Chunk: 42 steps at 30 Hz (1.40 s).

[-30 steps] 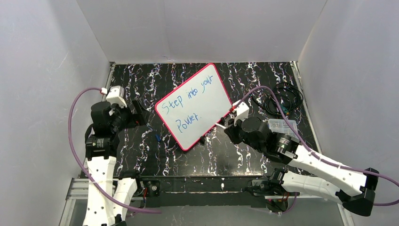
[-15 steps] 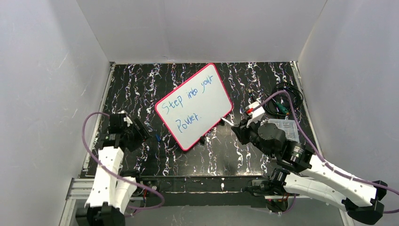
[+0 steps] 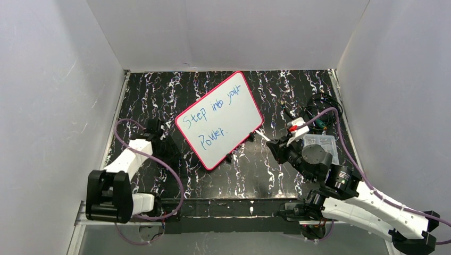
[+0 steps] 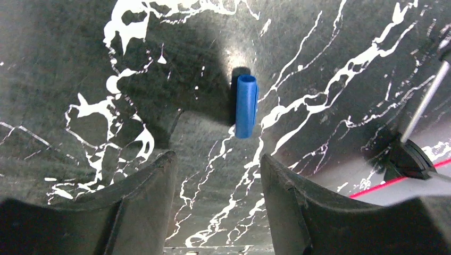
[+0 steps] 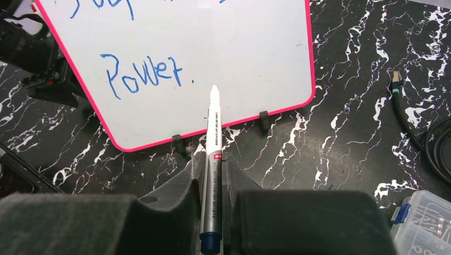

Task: Write a sentence on the whiteboard
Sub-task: Write a sentence on the whiteboard, then close the whiteboard marker at the center of the board.

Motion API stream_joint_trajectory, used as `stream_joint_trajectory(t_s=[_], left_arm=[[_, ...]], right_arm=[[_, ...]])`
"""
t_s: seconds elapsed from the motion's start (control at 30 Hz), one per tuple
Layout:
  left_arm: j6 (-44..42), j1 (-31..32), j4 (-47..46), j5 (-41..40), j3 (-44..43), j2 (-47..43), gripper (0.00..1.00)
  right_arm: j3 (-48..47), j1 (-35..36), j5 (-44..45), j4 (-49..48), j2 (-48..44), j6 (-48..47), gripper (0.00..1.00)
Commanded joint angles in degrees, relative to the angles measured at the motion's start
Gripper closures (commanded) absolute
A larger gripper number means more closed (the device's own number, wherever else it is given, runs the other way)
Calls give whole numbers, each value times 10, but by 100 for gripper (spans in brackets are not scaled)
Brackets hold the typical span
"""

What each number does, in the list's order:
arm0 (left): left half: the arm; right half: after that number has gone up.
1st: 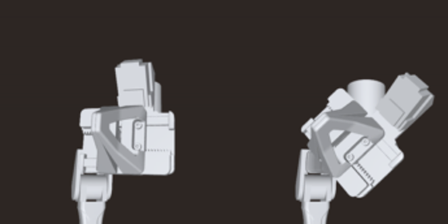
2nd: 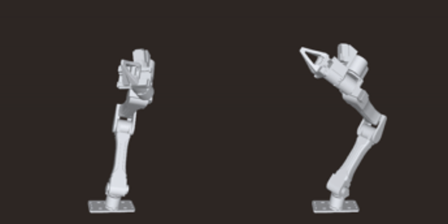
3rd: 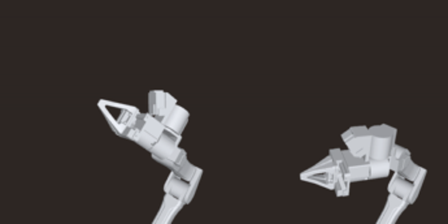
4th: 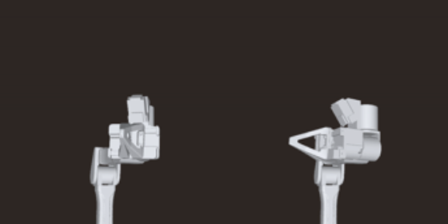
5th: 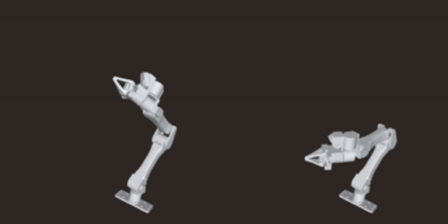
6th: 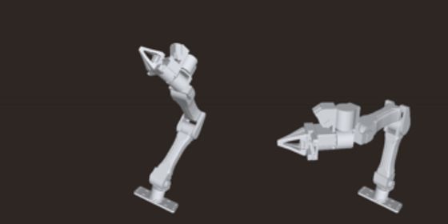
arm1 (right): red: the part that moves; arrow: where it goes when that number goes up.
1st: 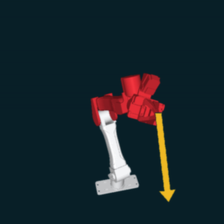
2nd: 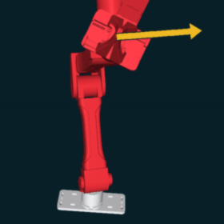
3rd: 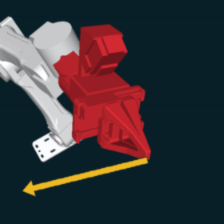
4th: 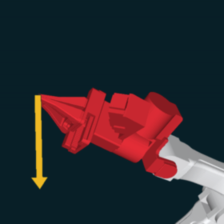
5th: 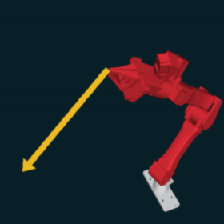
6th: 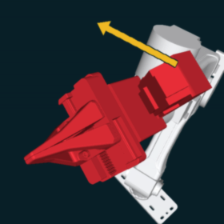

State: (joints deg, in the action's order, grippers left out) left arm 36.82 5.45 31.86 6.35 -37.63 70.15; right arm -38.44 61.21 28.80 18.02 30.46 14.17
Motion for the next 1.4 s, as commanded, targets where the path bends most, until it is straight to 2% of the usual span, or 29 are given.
stream_joint_trajectory(t_s=[0.0,0.13,0.27,0.33,0.47,0.67,1.13,1.33,1.37], left_arm=[[3,17,-22,-29,-39,51,44],[-6,23,-35,-30,-55,99,47],[-16,24,-30,-42,-67,130,56],[-22,24,-24,-55,-66,137,59],[-35,24,-4,-97,-71,147,71],[-43,24,19,-118,-74,145,80],[-42,24,23,-64,-65,159,80],[-41,24,25,-54,-59,157,99],[-41,24,28,-55,-58,149,100]], right_arm=[[6,0,3,-36,-12,-6,99],[6,0,1,-39,-8,-7,99],[6,0,1,-37,-4,-6,99],[7,0,1,-37,-4,-6,99],[8,0,3,-38,-4,-6,99],[9,0,4,-38,-1,-5,99],[11,0,13,-38,0,-2,99],[10,0,11,-40,1,-4,99],[11,0,11,-40,1,-4,99]])
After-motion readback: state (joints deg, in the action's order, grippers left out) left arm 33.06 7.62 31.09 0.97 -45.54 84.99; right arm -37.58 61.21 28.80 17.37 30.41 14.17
